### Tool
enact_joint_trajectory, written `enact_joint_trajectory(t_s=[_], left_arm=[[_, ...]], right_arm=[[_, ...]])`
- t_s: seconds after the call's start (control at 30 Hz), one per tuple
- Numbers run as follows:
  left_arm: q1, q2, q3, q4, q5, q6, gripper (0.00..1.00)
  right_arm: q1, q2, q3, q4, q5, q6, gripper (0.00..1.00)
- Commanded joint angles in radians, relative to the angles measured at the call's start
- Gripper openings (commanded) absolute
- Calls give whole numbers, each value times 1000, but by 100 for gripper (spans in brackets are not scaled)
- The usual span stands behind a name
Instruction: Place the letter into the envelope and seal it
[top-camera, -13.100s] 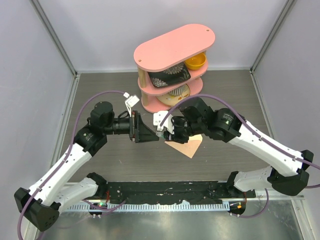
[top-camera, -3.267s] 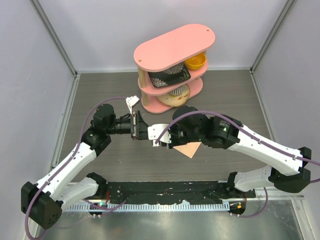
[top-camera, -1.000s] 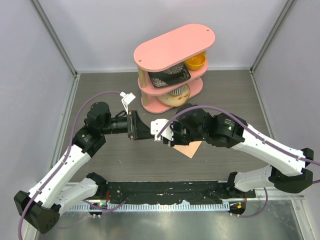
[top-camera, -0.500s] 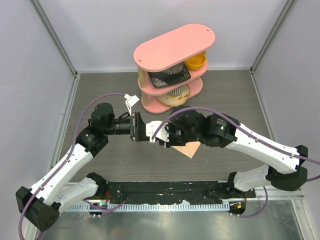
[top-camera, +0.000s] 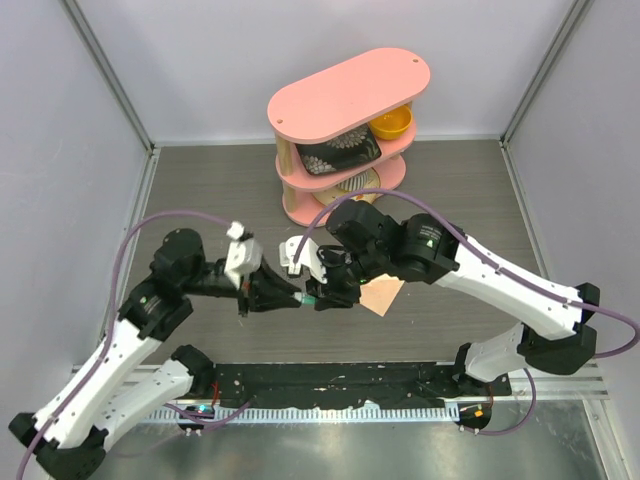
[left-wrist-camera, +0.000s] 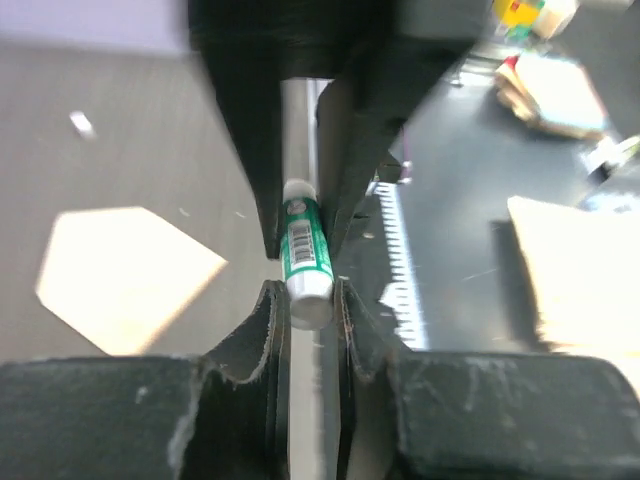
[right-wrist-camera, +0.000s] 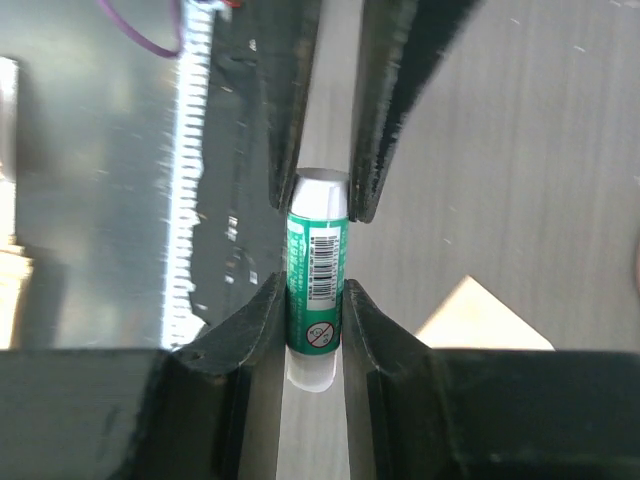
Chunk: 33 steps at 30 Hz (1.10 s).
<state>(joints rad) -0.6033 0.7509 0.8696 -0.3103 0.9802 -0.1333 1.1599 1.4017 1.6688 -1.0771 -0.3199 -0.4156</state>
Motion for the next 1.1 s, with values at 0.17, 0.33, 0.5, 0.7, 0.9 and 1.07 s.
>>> enact_joint_trajectory(t_s=[0.17, 0.33, 0.5, 0.7, 0.9, 1.07], left_arm=[[-27, -254, -121, -105, -24, 1374, 0], [-27, -309, -172, -147, -26, 1690, 0], [-27, -314, -175, -150, -55, 1712, 0], [-27, -354, -236, -74, -54, 1908, 0], [-27, -374, -320, 36, -87, 1980, 0], [-27, -375, -337, 80, -112, 2003, 0]], right_arm=[[-23, 68, -14, 26, -517, 269, 1], [-83, 75, -46, 108, -626, 394, 1], [-100, 77, -61, 120, -650, 414, 1], [-104, 59, -136, 189, -725, 536, 1], [-124, 37, -217, 264, -829, 652, 1], [-155, 33, -250, 324, -877, 744, 1]])
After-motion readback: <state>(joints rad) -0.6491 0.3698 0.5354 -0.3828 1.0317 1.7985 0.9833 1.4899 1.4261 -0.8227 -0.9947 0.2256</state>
